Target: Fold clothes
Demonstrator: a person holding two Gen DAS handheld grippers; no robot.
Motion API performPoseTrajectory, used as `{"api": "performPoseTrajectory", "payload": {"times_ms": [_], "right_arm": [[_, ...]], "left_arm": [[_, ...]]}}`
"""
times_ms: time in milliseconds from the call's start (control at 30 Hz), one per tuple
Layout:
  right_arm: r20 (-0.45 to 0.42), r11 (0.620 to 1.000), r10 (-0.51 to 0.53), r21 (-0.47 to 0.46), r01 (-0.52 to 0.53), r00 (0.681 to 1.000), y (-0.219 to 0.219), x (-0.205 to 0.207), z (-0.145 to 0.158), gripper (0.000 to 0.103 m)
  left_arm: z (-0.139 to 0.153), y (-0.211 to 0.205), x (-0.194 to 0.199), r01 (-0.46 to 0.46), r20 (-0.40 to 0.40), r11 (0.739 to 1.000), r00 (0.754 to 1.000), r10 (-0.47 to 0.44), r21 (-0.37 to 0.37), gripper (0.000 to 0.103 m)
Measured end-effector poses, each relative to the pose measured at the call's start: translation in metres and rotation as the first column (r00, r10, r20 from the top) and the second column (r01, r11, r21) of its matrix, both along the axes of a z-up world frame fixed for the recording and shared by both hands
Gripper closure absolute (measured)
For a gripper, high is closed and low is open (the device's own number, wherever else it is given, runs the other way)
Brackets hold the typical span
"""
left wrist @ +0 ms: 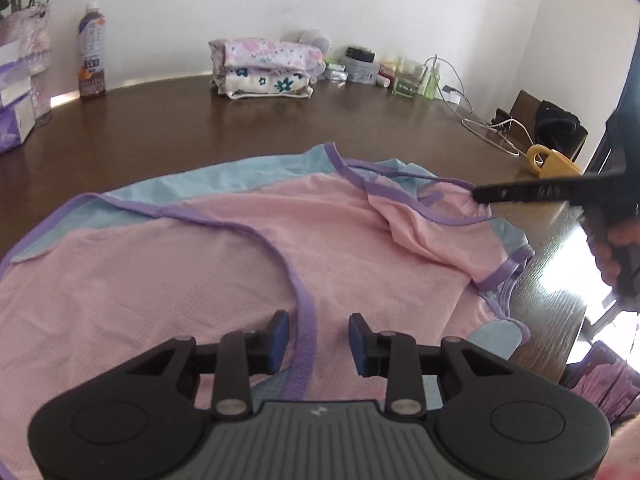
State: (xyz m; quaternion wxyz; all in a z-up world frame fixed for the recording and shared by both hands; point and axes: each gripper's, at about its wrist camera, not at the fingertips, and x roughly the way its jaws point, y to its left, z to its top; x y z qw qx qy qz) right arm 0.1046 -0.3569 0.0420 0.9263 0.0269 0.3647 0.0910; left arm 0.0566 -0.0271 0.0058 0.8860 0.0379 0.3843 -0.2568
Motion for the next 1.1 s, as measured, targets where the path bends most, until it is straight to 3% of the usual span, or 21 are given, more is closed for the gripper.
{"api": "performPoseTrajectory", "payload": {"times_ms": [67, 200, 267, 300, 333, 400, 433, 467, 500, 633, 800, 967, 1067, 1100], "right_arm": [[-0.001, 0.999, -0.044, -0.007, 0.044, 0.999, -0.015, 0.003, 0.000, 0.102], [-0.056, 0.993, -0.082, 0.081, 0.087, 0.995, -0.040, 0.008, -0.009, 0.098], [-0.082, 0.983, -0.043, 0.175, 0.057, 0.996, -0.041, 0.007, -0.013, 0.086], [-0.089, 0.976, -0.015, 0.216, 0.034, 0.996, -0.038, 0.007, -0.014, 0.073], [-0.093, 0.973, 0.011, 0.232, 0.011, 0.996, -0.032, 0.007, -0.016, 0.066], [-0.107, 0.979, 0.045, 0.200, -0.022, 0.993, -0.016, 0.010, -0.019, 0.066], [-0.114, 0.986, 0.054, 0.164, -0.035, 0.992, -0.009, 0.012, -0.021, 0.071], [-0.120, 0.991, 0.064, 0.127, -0.049, 0.991, -0.002, 0.013, -0.022, 0.078], [-0.122, 0.994, 0.070, 0.096, -0.058, 0.990, 0.003, 0.013, -0.023, 0.100], [-0.085, 0.998, 0.055, 0.001, -0.055, 0.995, -0.002, 0.003, -0.014, 0.100], [-0.054, 1.000, -0.026, -0.010, 0.026, 0.998, -0.022, 0.002, -0.011, 0.102], [-0.062, 0.996, -0.031, 0.084, 0.036, 0.998, -0.031, -0.003, -0.012, 0.098], [-0.033, 0.988, 0.074, 0.135, -0.069, 0.997, -0.018, -0.015, -0.004, 0.086], [-0.030, 0.985, 0.105, 0.138, -0.100, 0.994, -0.013, -0.018, -0.002, 0.073]], "left_arm": [[0.000, 0.000, 0.000, -0.006, 0.003, 1.000, 1.000, 0.006, 0.000, 0.073], [0.000, 0.001, 0.000, -0.013, 0.001, 1.000, 1.000, 0.013, -0.008, 0.072], [0.000, 0.001, -0.001, -0.018, 0.002, 1.000, 1.000, 0.018, -0.009, 0.072], [0.001, 0.001, -0.001, -0.020, 0.003, 1.000, 1.000, 0.020, -0.009, 0.072], [0.001, 0.001, -0.001, -0.023, 0.003, 1.000, 1.000, 0.023, -0.009, 0.072], [0.000, 0.000, -0.001, -0.023, 0.005, 1.000, 1.000, 0.023, -0.007, 0.072], [0.000, 0.000, -0.001, -0.024, 0.007, 1.000, 1.000, 0.024, -0.007, 0.072], [0.000, 0.000, -0.002, -0.024, 0.008, 1.000, 1.000, 0.024, -0.006, 0.072], [0.000, 0.000, -0.002, -0.026, 0.007, 1.000, 1.000, 0.026, -0.006, 0.072], [-0.001, 0.005, -0.003, -0.034, 0.004, 0.999, 0.999, 0.035, -0.026, 0.072], [-0.002, 0.009, -0.002, -0.042, 0.001, 0.998, 0.999, 0.042, -0.050, 0.072], [-0.003, 0.008, -0.004, -0.048, 0.014, 0.998, 0.999, 0.048, -0.049, 0.072], [-0.003, 0.009, -0.005, -0.054, 0.013, 0.997, 0.998, 0.055, -0.058, 0.072], [-0.003, 0.009, -0.004, -0.054, 0.014, 0.997, 0.998, 0.055, -0.060, 0.072]]}}
